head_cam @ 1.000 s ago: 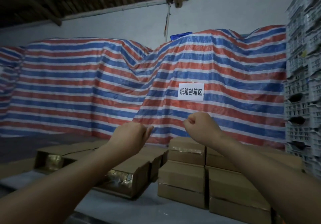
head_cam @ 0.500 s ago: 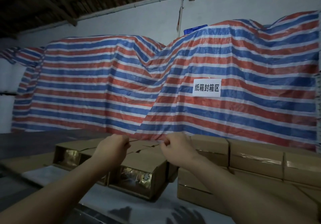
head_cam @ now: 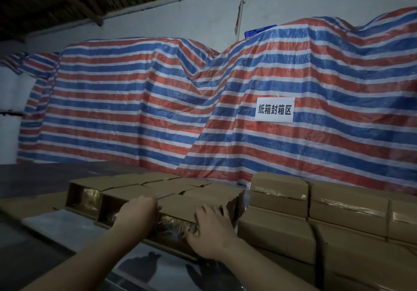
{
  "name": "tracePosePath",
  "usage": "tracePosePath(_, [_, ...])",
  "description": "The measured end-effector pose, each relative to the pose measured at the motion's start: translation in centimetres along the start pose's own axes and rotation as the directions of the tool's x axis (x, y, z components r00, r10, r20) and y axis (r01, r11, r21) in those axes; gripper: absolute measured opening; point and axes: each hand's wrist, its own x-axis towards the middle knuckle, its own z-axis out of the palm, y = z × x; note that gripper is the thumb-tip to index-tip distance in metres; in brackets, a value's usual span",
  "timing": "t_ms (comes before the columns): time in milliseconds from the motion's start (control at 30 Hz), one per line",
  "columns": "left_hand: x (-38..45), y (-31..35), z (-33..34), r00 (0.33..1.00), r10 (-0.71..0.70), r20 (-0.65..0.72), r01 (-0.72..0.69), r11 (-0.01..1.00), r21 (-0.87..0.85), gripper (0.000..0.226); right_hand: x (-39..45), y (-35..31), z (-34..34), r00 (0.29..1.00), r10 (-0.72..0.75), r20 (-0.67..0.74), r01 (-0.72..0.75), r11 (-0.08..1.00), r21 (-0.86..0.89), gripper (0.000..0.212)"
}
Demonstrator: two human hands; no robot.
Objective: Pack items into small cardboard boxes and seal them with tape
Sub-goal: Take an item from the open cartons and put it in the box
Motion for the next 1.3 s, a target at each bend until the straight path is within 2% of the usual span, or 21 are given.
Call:
tracePosePath(133, [-0.1,-0.6,1.4,0.996,-0.01,-0.085,0.011,1.0,0.013,0.016,0.1,0.2,1.0,0.999,0.016,-0.037,-0.016,1.0,-0.003,0.043])
tracePosePath(300, [-0.7,-0.8,2.3,0.993,0.005,-0.115,-0.003,1.0,0.019,0.003,0.2,0.3,1.4,0.996,0.028,-0.09,-0.031,0.999,-0.034,0.036])
tracePosePath(533, [-1.0,-1.4,2.1,0.991,0.085,-0.1,-0.078,0.994,0.072,0.03,0.7,-0.8,0.9,0.994,0.048,-0.097,-0.059,0.992,-0.115,0.027])
tracePosePath(600, [-1.0,-1.3,1.2,0.989,0.066,-0.132,-0.062,0.997,0.036,0.034,0.7,-0.8,0.1,0.989,0.049,-0.138,-0.054,0.998,-0.034,0.02])
tracePosePath(700, [-1.1,-1.4,-0.8,0.974,-0.005,-0.225,-0.001,1.0,-0.028,0.046,0.7,-0.5,-1.9,0.984,0.107,-0.142,-0.074,0.973,0.219,0.012])
tracePosePath(767, [-1.2,-1.3,-2.1,0.959,-0.02,-0.282,0.01,0.999,-0.039,0.028,0.8,-0.2,-3.5,0.981,0.144,-0.134,-0.096,0.946,0.31,0.016])
tracePosePath(867, [-1.2,-0.8,-3.7,0.902,-0.088,-0.422,-0.005,0.977,-0.214,0.002,0.8,0.4,-5.5,0.983,0.137,-0.126,-0.079,0.92,0.383,0.019])
tracePosePath(967, [-1.0,-0.3,-5.1,0.881,-0.152,-0.448,-0.039,0.921,-0.388,0.011,0.7,0.9,-7.5,0.989,0.125,-0.075,-0.083,0.907,0.413,0.018])
tracePosePath(1133, [-1.4,0.7,-8.3,0.908,-0.136,-0.395,-0.074,0.879,-0.472,0.04,-0.2,2.6,-11.6,0.994,0.107,-0.037,-0.081,0.898,0.433,0.019])
tracePosePath(1233, [-2.0,2.3,-9.6,0.922,-0.183,-0.341,-0.094,0.75,-0.655,0.053,-1.7,4.8,-14.4,0.991,0.134,0.028,-0.131,0.87,0.476,0.027])
tracePosePath(1300, [-2.2,4.1,-9.9,0.927,-0.221,-0.302,-0.106,0.62,-0.777,0.043,-3.1,6.5,-16.0,0.985,0.161,0.063,-0.169,0.826,0.538,0.023])
